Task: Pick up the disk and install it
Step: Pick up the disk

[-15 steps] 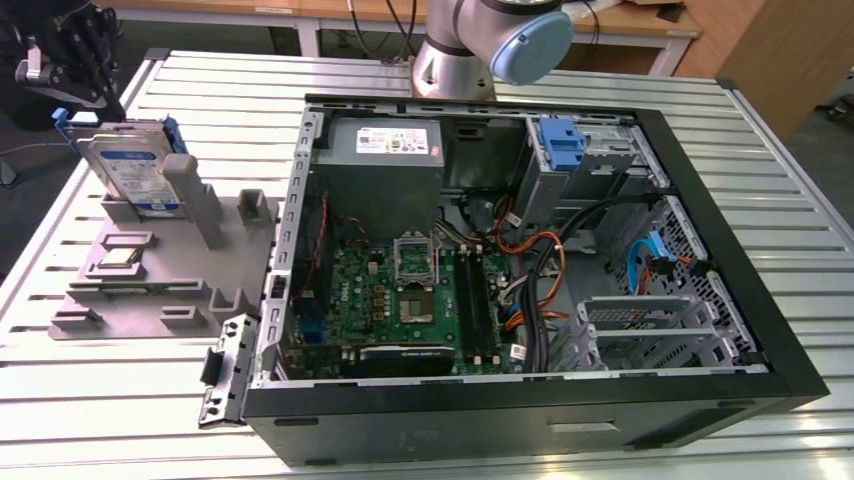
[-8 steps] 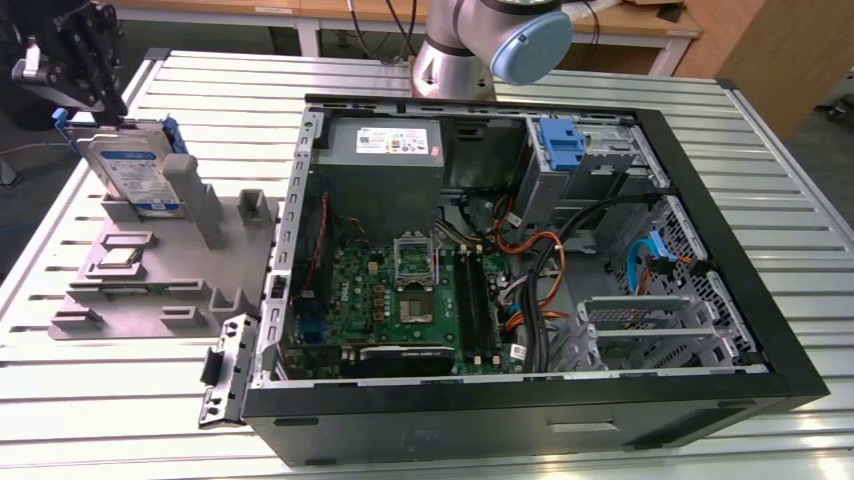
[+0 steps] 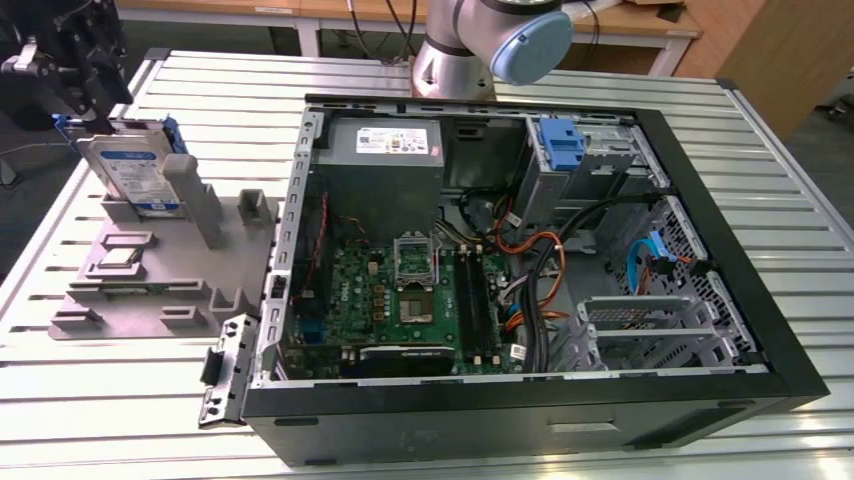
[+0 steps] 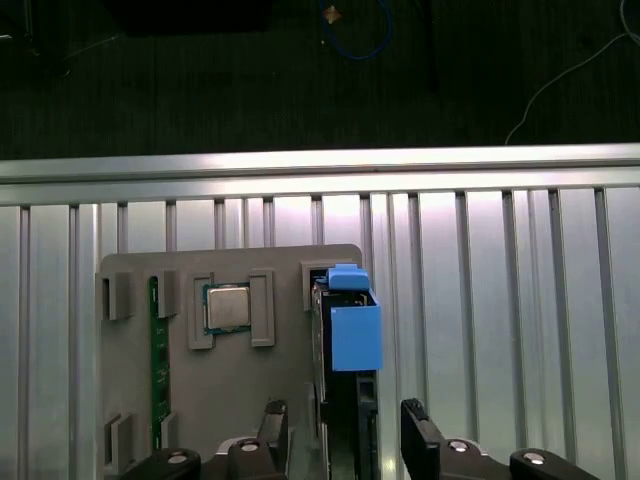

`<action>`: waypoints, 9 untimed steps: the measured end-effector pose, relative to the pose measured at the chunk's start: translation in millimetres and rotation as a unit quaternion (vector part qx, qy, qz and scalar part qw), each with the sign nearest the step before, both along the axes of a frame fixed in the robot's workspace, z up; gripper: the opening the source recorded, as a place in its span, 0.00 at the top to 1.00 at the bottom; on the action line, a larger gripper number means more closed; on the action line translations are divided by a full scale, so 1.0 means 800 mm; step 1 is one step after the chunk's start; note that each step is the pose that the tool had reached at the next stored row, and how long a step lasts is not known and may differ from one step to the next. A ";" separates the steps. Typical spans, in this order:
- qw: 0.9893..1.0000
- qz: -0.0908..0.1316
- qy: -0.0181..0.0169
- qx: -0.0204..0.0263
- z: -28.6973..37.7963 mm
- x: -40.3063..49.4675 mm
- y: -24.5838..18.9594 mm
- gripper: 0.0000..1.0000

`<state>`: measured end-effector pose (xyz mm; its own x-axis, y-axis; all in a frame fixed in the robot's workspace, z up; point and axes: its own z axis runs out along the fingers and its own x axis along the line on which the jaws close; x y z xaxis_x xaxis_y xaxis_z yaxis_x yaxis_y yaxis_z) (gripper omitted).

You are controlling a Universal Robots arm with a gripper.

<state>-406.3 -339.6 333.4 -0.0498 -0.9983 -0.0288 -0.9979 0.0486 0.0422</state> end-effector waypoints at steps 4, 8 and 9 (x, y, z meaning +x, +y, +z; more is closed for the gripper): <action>1.000 0.000 0.000 0.000 -0.0001 0.000 0.0000 0.35; 1.000 0.000 0.000 0.000 -0.0072 0.000 0.0000 0.35; 1.000 0.000 0.000 0.000 -0.0094 0.000 0.0000 0.35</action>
